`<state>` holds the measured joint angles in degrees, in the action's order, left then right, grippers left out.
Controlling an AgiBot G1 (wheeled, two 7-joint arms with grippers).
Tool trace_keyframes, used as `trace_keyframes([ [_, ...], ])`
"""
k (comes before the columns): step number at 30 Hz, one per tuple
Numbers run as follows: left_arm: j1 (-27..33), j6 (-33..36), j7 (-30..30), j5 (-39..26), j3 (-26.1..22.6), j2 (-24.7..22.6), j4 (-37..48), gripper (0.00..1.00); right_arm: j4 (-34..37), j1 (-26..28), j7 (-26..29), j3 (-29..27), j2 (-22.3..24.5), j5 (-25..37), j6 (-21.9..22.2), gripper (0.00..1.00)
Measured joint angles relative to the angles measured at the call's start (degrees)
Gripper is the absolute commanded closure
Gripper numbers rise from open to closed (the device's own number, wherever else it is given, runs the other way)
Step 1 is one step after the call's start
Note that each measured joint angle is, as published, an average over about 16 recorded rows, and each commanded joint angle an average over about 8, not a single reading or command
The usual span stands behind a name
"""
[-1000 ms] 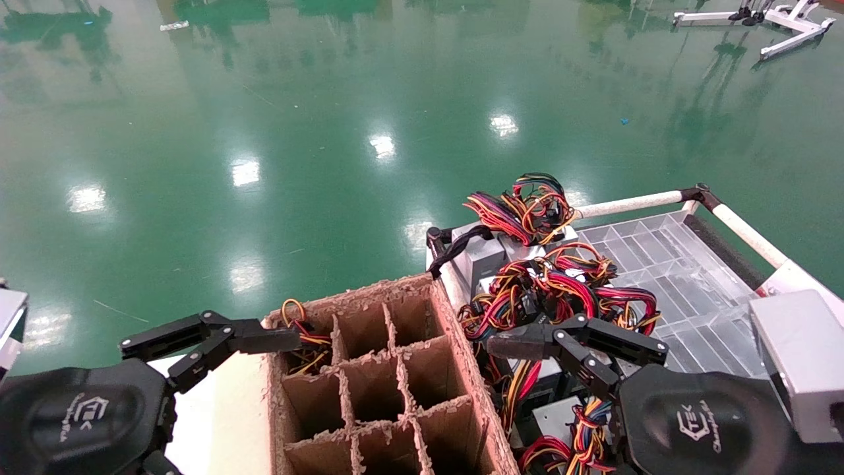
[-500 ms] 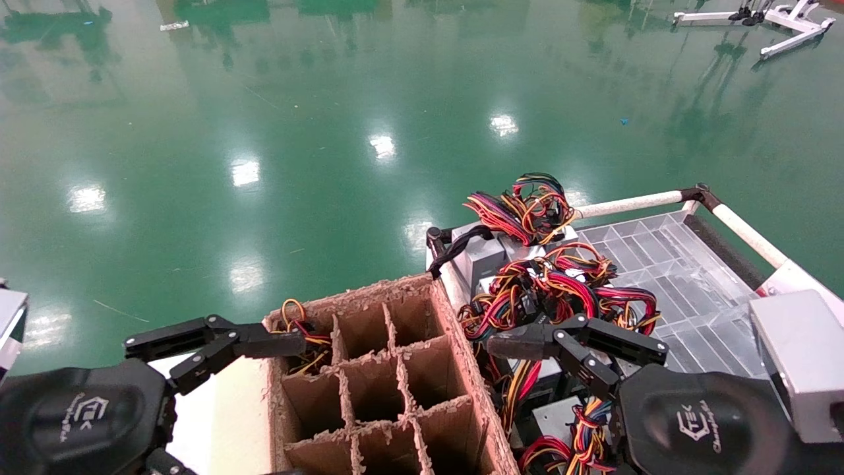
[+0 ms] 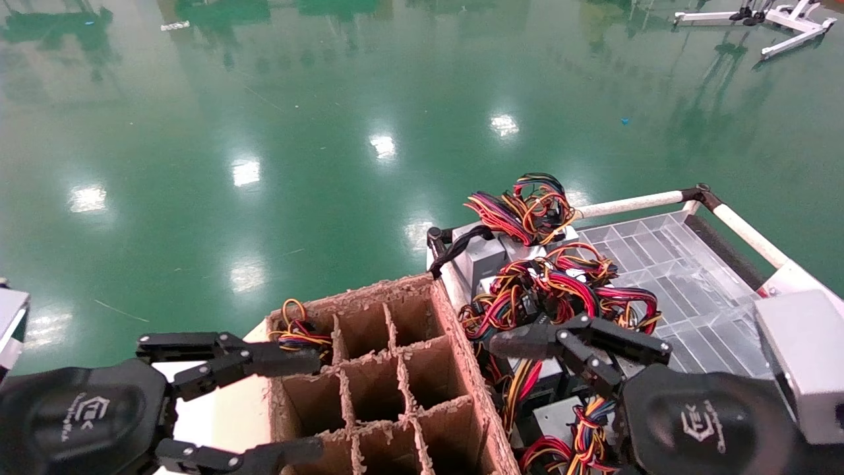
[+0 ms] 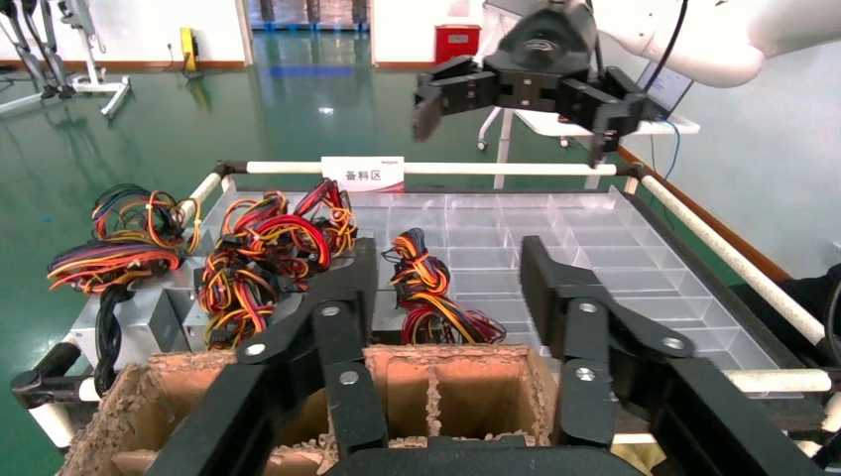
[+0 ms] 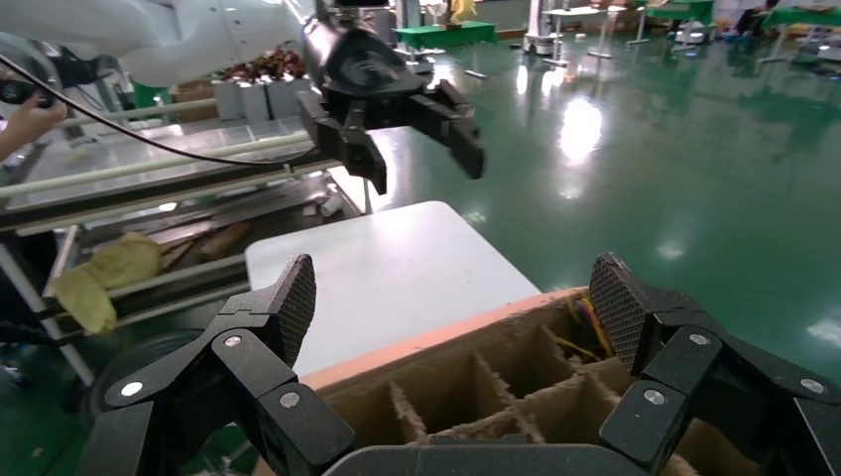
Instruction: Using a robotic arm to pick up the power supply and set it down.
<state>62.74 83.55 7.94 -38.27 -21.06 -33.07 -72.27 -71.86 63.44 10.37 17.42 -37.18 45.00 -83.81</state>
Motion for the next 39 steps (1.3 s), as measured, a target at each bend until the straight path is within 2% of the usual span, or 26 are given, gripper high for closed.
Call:
trace_keyframes([
  [5,0.0,0.0,0.0,0.0,0.0,0.0,0.0,1.00,3.2,3.1,-0.7,2.6,-4.1,4.9,2.1,0.00],
  [10,0.0,0.0,0.0,0.0,0.0,0.0,0.0,1.00,9.2,7.7,-2.7,6.3,-10.8,11.3,4.3,0.00],
  [20,0.0,0.0,0.0,0.0,0.0,0.0,0.0,1.00,28.4,17.5,-12.7,12.9,-27.2,21.9,7.9,0.00],
  [28,0.0,0.0,0.0,0.0,0.0,0.0,0.0,1.00,43.3,23.0,-23.2,15.9,-37.1,25.9,11.6,0.00],
  [35,0.0,0.0,0.0,0.0,0.0,0.0,0.0,1.00,48.4,24.8,-27.7,20.0,-40.9,25.9,15.6,0.00],
  [37,0.0,0.0,0.0,0.0,0.0,0.0,0.0,0.93,48.3,24.8,-27.8,21.6,-41.2,25.3,17.1,0.00],
  [39,0.0,0.0,0.0,0.0,0.0,0.0,0.0,0.71,47.7,24.7,-27.7,23.4,-41.4,24.5,18.8,0.00],
])
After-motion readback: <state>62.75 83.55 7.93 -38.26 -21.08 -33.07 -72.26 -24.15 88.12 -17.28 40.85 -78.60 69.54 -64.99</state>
